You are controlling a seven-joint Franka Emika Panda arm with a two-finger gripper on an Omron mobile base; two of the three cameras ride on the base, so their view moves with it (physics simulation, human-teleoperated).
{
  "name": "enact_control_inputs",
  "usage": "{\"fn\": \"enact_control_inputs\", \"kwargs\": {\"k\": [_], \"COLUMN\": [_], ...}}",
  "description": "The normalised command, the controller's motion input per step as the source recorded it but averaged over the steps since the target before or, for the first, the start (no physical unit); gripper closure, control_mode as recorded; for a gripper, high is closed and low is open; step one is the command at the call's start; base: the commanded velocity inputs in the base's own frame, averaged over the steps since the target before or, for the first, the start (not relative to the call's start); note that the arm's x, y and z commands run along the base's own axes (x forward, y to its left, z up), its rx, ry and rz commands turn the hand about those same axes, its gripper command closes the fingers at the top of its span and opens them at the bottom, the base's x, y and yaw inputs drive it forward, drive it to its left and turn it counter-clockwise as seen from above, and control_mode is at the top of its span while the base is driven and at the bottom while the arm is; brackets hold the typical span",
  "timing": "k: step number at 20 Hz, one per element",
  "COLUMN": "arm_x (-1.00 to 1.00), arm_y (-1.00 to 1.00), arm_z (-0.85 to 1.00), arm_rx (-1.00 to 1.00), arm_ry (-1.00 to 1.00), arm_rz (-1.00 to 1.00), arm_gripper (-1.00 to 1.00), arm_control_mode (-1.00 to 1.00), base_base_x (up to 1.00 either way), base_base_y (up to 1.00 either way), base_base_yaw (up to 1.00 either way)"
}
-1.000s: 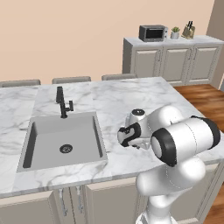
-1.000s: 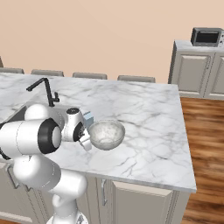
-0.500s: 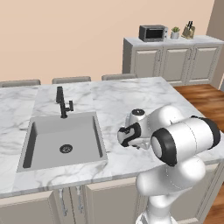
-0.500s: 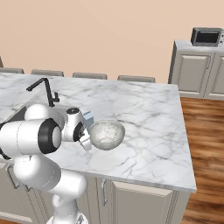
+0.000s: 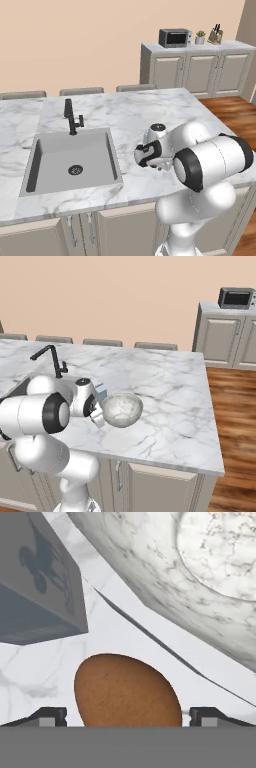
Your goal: Gather the eggs and milk located in the vicinity of the sink area and place them right next to the bowl.
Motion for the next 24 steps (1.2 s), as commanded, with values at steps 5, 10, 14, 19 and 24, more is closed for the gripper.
{"fn": "enact_control_inputs", "kwargs": {"k": [5, 10, 14, 19, 24], "arm_x": [-0.16, -0.19, -0.14, -0.06, -0.05], "arm_y": [0.06, 0.20, 0.23, 0.10, 0.09], "arm_z": [0.12, 0.08, 0.06, 0.26, 0.25], "arm_rx": [0.00, 0.00, 0.00, 0.07, 0.12], "arm_ry": [0.00, 0.00, 0.02, 0.04, 0.06], "arm_rz": [0.00, 0.00, 0.00, 0.00, 0.02], "arm_gripper": [-1.00, -1.00, -1.00, -1.00, -1.00], "arm_control_mode": [-1.00, -1.00, -1.00, -1.00, -1.00], "base_base_x": [0.00, 0.00, 0.00, 0.00, 0.00], "base_base_y": [0.00, 0.00, 0.00, 0.00, 0.00], "base_base_yaw": [0.00, 0.00, 0.00, 0.00, 0.00]}}
